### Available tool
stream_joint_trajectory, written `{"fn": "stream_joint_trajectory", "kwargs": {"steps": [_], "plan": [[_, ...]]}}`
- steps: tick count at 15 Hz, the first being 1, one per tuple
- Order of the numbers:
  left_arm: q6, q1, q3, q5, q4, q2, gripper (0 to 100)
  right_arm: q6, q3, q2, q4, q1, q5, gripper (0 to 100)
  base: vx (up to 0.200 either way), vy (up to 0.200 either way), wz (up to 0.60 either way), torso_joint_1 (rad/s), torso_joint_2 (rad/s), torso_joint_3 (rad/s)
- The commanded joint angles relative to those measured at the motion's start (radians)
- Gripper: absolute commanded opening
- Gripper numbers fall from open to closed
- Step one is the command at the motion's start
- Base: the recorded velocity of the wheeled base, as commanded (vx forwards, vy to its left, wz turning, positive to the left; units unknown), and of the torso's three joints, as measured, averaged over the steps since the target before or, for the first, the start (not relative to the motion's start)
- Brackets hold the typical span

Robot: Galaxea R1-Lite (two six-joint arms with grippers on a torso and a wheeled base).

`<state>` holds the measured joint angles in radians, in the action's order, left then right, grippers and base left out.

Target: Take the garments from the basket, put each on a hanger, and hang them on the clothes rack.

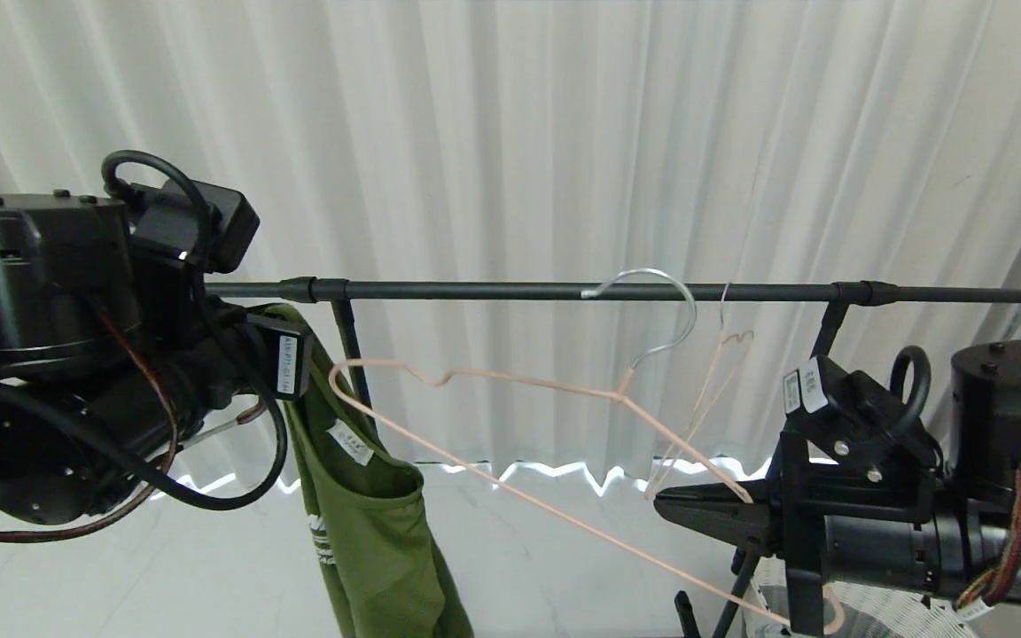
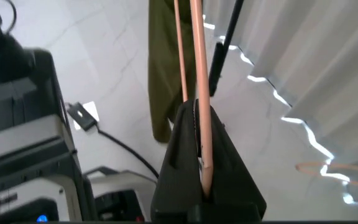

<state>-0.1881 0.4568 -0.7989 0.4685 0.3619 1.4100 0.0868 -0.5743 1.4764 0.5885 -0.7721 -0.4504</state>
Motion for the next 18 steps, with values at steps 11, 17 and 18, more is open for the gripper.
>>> {"fn": "stream_joint_trajectory", "kwargs": {"steps": [11,17,18], "plan": [[0.01,0.008,-0.014,0.015,0.0,0.037,0,-0.107,-0.056,0.101,0.043,-0.067,0.013,0,0.0,0.0,0.0,0.0,0.0,0.0],[0.022,0.008,-0.008,0.119,0.0,0.029,0,-0.128,-0.119,0.174,0.045,-0.067,0.068,0,0.0,0.0,0.0,0.0,0.0,0.0],[0.022,0.01,-0.003,0.119,0.0,0.026,0,-0.145,-0.134,0.179,0.045,-0.075,0.068,0,0.0,0.0,0.0,0.0,0.0,0.0]]}}
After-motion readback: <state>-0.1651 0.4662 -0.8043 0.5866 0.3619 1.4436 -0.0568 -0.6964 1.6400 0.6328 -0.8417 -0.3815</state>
